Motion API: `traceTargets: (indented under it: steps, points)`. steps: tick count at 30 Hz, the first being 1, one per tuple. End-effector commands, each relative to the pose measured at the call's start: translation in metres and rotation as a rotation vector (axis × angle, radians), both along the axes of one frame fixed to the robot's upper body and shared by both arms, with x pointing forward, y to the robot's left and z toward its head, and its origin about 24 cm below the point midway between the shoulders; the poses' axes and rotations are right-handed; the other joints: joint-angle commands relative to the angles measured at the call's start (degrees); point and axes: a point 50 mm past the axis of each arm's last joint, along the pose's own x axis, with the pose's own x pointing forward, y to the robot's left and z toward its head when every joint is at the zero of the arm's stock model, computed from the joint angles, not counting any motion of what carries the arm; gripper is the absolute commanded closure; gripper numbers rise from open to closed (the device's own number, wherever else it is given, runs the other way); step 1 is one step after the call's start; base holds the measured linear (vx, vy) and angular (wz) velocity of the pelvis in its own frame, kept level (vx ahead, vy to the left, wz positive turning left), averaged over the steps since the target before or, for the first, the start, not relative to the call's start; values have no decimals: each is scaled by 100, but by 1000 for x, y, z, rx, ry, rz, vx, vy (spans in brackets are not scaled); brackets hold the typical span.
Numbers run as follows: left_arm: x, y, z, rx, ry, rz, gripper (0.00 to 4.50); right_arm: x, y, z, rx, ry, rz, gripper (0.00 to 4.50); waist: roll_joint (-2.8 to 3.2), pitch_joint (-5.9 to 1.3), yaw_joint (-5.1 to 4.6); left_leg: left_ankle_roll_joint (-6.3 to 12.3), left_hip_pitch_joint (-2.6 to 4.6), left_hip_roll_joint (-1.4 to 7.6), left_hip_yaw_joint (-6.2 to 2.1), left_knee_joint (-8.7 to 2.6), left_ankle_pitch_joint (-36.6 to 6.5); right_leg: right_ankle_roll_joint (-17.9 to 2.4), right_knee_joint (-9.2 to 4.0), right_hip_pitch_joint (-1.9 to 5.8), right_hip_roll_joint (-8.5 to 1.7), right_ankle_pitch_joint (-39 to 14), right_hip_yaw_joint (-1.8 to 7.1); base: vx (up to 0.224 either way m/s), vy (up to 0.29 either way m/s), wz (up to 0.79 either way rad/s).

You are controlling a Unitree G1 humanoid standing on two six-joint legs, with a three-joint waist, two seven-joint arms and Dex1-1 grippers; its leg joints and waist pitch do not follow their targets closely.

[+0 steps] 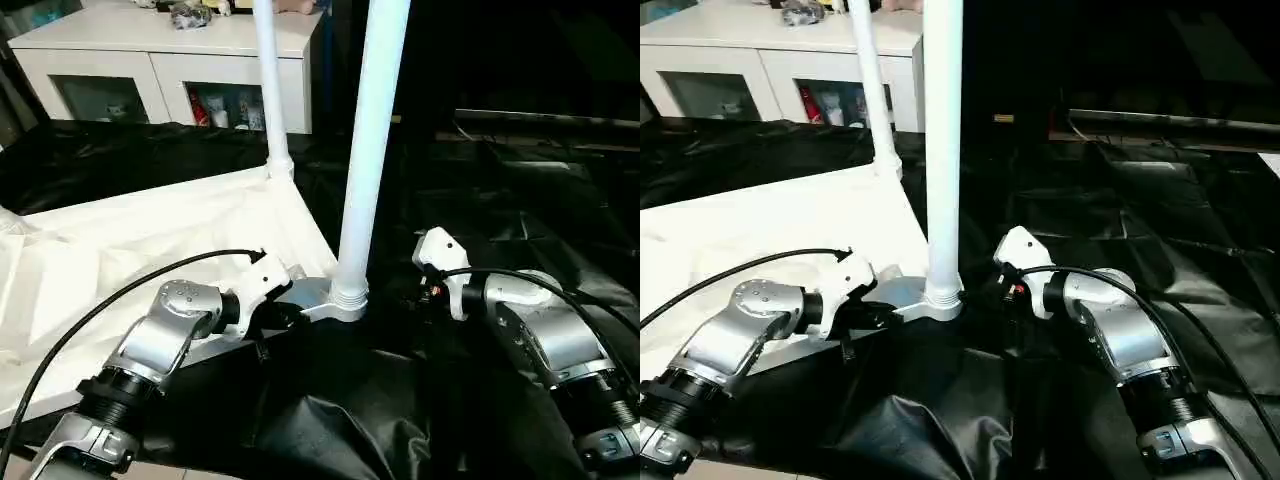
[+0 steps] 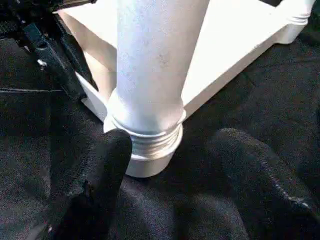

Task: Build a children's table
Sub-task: Rotate leg to tighten

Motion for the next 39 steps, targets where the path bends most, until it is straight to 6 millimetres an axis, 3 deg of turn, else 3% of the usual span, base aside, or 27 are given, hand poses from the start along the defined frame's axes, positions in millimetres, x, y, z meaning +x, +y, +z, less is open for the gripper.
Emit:
traceTargets:
  steps: [1, 4, 12, 18, 24, 25, 29, 31, 39]
  points:
    - [-1, 3, -4, -71, 29, 39, 403, 3, -2, 5, -4, -19, 0, 134, -141, -307, 38, 337, 1, 164, -58, -352, -855, -887, -525, 280, -432, -1496, 236, 0, 0, 0]
    - [0, 5, -5, -44, 2, 43, 384, 3, -1, 5, -6, -22, 5, 134, -114, -314, 50, 304, 31, 181, -57, -350, -937, -916, -541, 254, -431, -1524, 243, 0, 0, 0]
    - [-6, 9, -11, -16, 65, 30, 384, 2, -2, 5, -12, -23, 13, 134, -146, -313, 60, 296, 16, 183, -61, -361, -908, -1036, -488, 285, -432, -1114, 243, 0, 0, 0]
    - [-7, 13, -14, 20, 82, 36, 437, 3, -1, 6, -6, -27, 16, 134, -146, -299, 46, 264, 18, 183, -67, -375, -1002, -965, -515, 282, -437, -1372, 244, 0, 0, 0]
    - [-7, 8, -10, -32, 55, 12, 446, 2, 5, 3, 23, -20, 34, 134, -145, -303, 29, 270, 19, 185, -62, -370, -989, -998, -514, 272, -441, -1301, 247, 0, 0, 0]
    - [-7, 7, -10, -35, 51, 7, 450, 3, 6, 2, 33, -10, 32, 106, -140, -304, 26, 276, 17, 182, -64, -370, -992, -1005, -513, 277, -438, -1299, 247, 0, 0, 0]
    - [-9, 4, -10, -45, 53, -9, 450, 6, 14, 0, 61, 2, 31, 94, -149, -309, 18, 262, 18, 192, -69, -379, -989, -1065, -493, 278, -441, -1225, 242, 0, 0, 0]
    - [-9, 4, -10, -44, 55, -10, 450, 5, 15, -1, 57, 5, 43, 64, -142, -308, 25, 264, 26, 199, -66, -377, -967, -1074, -491, 274, -438, -1163, 248, 0, 0, 0]
    - [-10, 4, -10, -41, 54, -15, 450, 12, 24, -5, 51, -18, 18, 62, -143, -305, 32, 221, 27, 193, -62, -385, -998, -1067, -492, 277, -442, -1171, 251, 0, 0, 0]
